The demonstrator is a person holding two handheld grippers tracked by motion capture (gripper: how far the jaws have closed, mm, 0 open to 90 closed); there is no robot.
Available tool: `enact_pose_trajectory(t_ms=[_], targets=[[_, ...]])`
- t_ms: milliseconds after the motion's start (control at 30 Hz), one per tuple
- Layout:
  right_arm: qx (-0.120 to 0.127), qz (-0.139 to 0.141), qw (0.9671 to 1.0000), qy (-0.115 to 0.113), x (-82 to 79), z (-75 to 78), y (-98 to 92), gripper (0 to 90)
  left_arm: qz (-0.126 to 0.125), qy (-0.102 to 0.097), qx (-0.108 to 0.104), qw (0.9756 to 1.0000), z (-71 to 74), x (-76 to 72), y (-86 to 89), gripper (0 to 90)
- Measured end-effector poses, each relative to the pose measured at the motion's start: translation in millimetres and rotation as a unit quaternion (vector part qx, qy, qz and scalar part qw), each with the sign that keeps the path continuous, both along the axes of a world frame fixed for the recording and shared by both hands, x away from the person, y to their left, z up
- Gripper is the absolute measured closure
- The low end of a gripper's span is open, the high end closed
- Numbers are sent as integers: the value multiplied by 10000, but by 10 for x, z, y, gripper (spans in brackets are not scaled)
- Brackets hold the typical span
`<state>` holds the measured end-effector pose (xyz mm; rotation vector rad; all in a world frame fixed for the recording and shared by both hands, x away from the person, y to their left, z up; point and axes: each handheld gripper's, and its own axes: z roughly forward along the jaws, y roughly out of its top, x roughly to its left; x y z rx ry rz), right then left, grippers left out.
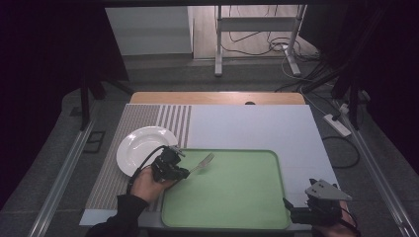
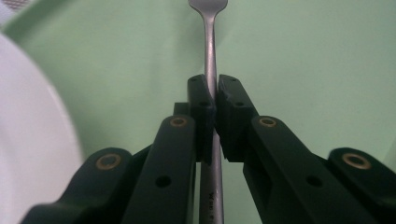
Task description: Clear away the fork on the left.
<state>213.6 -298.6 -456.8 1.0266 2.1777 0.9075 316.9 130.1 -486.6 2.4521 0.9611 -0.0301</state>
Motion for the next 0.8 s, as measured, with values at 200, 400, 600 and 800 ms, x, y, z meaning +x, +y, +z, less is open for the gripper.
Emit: enact_pose_trajectory(t_ms=[200,400,600,800], targets=[[-4,8,10000,-6,-2,0,1,0,43,113,20,9999,-58,-114,-80,843],[-12,17,10000,-22,-3,-1,4,0,-98,196,184,9996,-147,-177,-157,840],[-21,38,10000,-22,-4,-1,5,0,-287,208,171,9992,-195,-182,-195,767],[-62,41,10000,-22,-4,-4,11,0,-519,-191,-102,9984,-62,-203,-280,856]])
